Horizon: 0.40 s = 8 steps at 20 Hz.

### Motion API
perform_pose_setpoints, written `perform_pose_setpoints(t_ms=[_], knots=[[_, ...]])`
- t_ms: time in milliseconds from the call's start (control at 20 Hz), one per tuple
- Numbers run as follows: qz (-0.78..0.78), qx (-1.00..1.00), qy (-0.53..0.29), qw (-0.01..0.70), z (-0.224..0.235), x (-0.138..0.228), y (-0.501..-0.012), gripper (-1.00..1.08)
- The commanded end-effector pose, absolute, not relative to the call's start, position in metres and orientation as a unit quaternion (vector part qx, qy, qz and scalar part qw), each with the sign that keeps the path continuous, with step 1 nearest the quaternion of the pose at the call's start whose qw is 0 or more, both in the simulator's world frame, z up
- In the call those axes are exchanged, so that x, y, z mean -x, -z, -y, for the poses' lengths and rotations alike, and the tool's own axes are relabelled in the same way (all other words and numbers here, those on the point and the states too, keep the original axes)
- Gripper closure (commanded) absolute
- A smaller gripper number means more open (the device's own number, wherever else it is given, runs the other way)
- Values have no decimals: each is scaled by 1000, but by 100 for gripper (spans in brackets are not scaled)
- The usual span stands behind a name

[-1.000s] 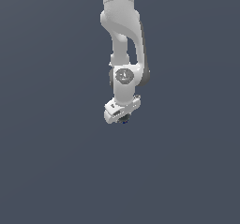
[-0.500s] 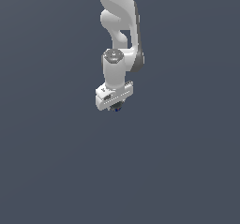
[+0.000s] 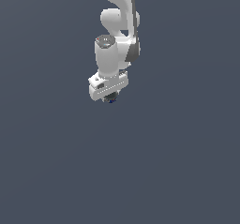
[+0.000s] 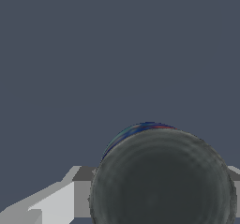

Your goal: Pick up the object and move it to a goal position.

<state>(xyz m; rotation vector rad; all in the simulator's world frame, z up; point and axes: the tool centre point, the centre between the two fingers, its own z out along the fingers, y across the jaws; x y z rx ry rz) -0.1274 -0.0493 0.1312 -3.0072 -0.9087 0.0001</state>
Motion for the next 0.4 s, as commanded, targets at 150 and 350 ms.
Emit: perform_pose_setpoints(t_ms=[150,350], knots=[[290,957,0,0,55,132,-139,108],[290,957,0,0,54,131,-139,108]])
